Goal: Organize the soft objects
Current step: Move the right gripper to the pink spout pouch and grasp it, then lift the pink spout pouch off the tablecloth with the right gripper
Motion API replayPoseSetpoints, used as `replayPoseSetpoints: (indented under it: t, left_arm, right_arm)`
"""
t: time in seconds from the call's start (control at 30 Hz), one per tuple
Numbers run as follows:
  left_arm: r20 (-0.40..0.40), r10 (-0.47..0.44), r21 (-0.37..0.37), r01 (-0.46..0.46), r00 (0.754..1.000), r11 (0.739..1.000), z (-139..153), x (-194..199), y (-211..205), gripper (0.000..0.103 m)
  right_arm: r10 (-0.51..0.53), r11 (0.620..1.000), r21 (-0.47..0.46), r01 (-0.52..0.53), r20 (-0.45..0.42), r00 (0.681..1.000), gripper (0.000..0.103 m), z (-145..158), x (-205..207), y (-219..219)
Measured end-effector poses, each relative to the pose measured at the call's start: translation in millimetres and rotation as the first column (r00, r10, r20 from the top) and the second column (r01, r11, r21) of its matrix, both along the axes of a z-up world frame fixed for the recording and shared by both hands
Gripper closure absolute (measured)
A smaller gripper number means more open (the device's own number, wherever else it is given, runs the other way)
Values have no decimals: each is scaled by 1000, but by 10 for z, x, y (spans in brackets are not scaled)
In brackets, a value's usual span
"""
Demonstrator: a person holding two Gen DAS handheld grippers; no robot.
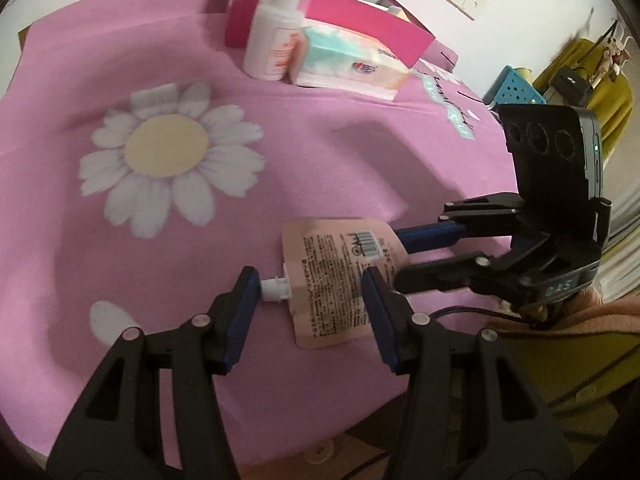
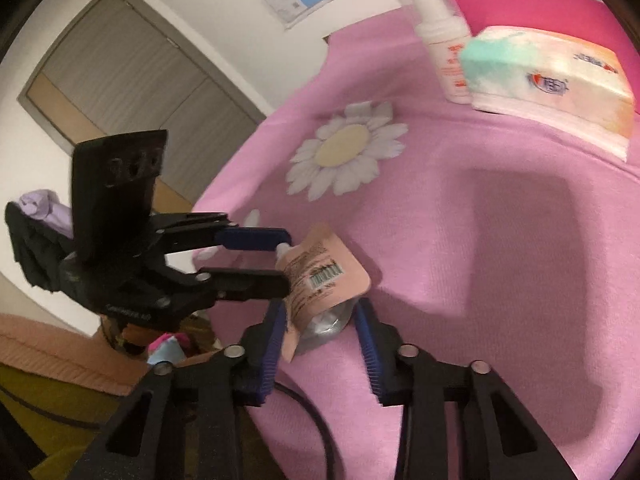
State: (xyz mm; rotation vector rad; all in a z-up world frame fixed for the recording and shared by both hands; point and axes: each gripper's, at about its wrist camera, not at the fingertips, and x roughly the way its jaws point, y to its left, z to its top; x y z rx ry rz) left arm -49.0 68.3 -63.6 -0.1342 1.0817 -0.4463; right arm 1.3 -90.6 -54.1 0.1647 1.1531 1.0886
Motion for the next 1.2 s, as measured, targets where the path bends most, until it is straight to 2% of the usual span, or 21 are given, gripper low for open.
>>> replayPoseSetpoints:
  t: [0.3, 0.57, 0.77, 0.8, 0.83, 0.9, 1.2]
  left_arm:
    - [5, -42, -57, 42, 999, 997, 10, 354, -387, 48]
    - [26, -88, -23, 89, 996, 996, 42, 633, -701, 51]
    - [20, -64, 2, 64, 998, 998, 39, 594, -585, 51]
    - [15, -60, 5, 60, 998, 998, 35, 585, -561, 54]
    - [11, -57, 8, 57, 998, 998, 32, 575, -542, 63]
    - [4, -67, 2, 67, 998, 998, 30, 545, -531, 70]
    - [2, -87, 5, 87, 996, 996, 32, 568, -647, 70]
  right_arm:
    - [-189, 982, -25, 190, 28, 982, 73, 26, 234, -481]
    - [-319, 946, -44, 320, 22, 947, 73, 13, 448, -845]
    - [-320, 947, -40, 319, 4, 948, 71, 11, 411, -915]
    - [-319, 947, -39, 319, 0, 948, 71, 11, 391, -927]
    - [-319, 947, -38, 319, -4, 948, 71, -19, 406, -888]
    - [-316, 948, -37, 316, 0, 949, 71, -14, 366, -906]
    - [-305, 951, -39, 306, 25, 952, 77, 4, 330, -840]
